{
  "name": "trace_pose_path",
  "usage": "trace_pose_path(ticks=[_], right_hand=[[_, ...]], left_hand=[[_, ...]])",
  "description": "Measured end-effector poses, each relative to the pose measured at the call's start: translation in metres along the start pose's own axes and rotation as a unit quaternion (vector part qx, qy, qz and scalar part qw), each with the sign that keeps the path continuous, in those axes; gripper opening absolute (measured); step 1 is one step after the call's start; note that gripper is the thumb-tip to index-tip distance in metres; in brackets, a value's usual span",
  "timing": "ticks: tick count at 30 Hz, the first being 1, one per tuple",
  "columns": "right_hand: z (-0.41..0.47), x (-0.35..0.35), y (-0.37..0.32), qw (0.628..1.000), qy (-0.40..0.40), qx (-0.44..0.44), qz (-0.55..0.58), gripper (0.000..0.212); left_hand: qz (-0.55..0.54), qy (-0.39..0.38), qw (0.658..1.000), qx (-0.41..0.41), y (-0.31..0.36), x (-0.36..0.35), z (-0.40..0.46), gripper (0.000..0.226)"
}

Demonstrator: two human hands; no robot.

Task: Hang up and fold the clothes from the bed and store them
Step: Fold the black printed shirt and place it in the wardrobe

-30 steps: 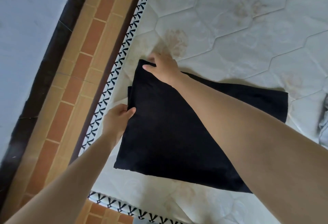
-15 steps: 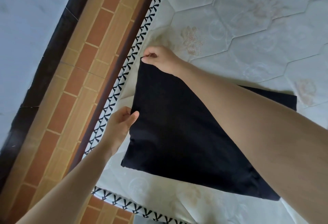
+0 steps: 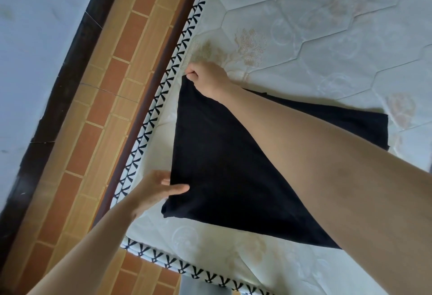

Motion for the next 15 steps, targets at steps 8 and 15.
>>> trace_pose_path(ticks=[8, 15], right_hand=[[-0.018, -0.002, -0.012, 0.998, 0.05, -0.007, -0.048, 0.02], [-0.079, -0.014, -0.008, 0.987, 0.085, 0.063, -0.12, 0.049]], left_hand=[[0.12, 0.02, 0.993, 0.011, -0.046, 0.004, -0.019, 0.007], [0.334, 0.125, 0.933, 0.043, -0.043, -0.002, -0.026, 0.022]])
Point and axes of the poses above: each hand's wrist, its own z-axis towards the middle knuckle, its own x-axis out of the back of the hand, y = z × x, the point moved 5 cm from there along z, towards the middle knuckle, and after that the axes turned 5 degrees about -y, right-handed, at the moved point
